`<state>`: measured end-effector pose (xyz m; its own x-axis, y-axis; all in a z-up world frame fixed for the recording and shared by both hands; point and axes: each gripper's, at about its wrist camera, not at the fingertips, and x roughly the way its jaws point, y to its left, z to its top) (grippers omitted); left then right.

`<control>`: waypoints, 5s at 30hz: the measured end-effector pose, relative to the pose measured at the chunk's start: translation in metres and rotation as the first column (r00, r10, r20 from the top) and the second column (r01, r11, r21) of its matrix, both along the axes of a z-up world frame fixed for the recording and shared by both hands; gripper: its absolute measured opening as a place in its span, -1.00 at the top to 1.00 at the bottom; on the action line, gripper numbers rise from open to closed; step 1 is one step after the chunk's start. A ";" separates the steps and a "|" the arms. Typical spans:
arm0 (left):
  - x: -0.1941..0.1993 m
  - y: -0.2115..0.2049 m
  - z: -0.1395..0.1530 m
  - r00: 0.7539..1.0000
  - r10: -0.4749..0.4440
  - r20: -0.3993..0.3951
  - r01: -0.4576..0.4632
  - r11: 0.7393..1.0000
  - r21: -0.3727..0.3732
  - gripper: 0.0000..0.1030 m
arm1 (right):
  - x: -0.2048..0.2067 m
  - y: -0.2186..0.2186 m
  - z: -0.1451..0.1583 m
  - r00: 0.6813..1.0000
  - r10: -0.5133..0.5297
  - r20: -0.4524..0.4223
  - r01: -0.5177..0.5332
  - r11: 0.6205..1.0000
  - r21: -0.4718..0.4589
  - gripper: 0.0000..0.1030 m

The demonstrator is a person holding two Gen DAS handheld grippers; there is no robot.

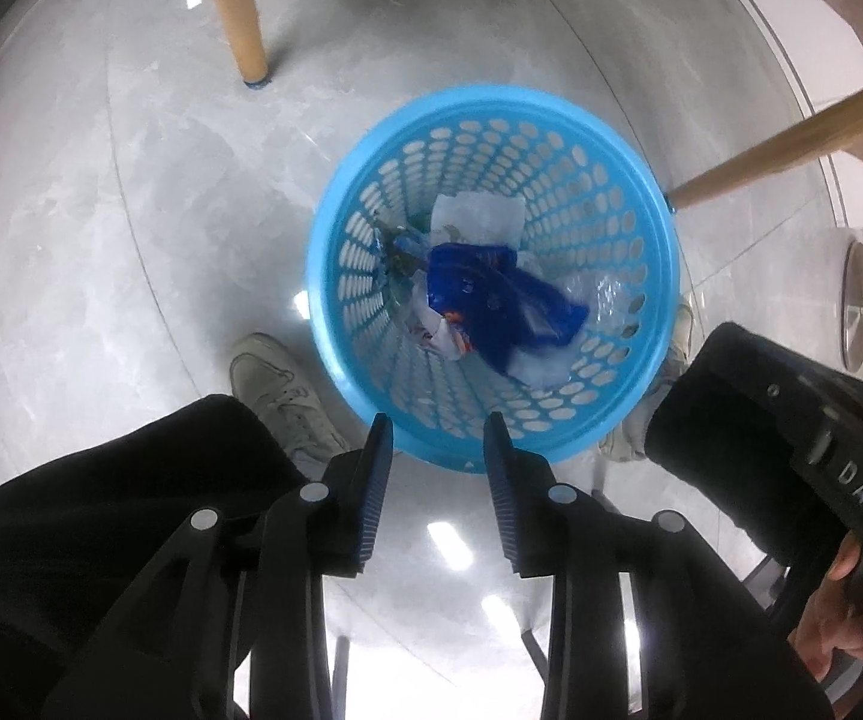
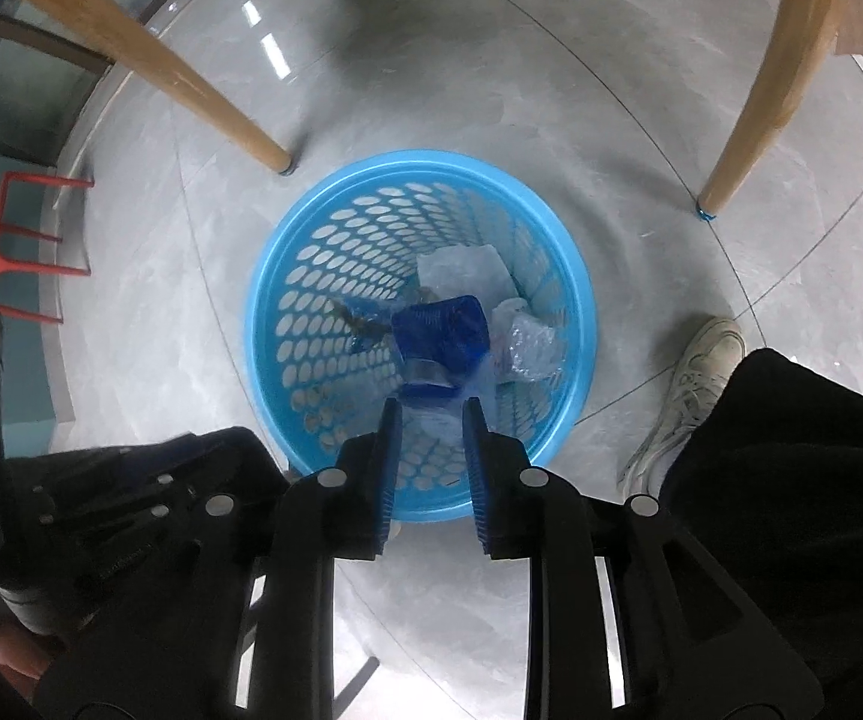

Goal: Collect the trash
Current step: 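Open both grippers to drop the snack bag and film into the wastebasket, then raise both grippers back toward the white bag and sponge on the table, then grasp the white plastic bag with the left gripper while the right grasps the yellow sponge, then carry the white bag and yellow sponge in both grippers over the wastebasket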

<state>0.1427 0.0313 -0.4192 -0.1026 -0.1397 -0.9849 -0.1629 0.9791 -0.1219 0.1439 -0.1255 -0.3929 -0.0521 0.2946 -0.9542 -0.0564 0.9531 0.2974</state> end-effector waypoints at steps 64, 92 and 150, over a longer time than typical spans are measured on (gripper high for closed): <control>0.007 -0.013 0.419 0.526 -0.072 0.848 -0.065 0.990 0.124 -0.85 | 0.036 -0.094 0.424 0.603 -0.034 0.797 0.054 0.999 0.002 -0.76; 0.189 -0.004 0.391 0.667 -0.011 0.745 -0.073 0.994 0.080 -0.81 | 0.213 -0.048 0.364 0.787 0.046 0.616 0.034 0.993 -0.116 -0.63; -0.081 -0.022 0.470 0.430 -0.016 0.903 0.029 1.000 0.003 0.94 | -0.005 -0.081 0.422 0.623 0.017 0.782 -0.028 1.000 0.001 0.19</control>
<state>0.0622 0.0093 0.0510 0.8403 -0.1627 -0.5171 0.0687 0.9782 -0.1961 0.1386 -0.2065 0.0294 0.7049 0.3151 -0.6355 -0.2943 0.9451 0.1422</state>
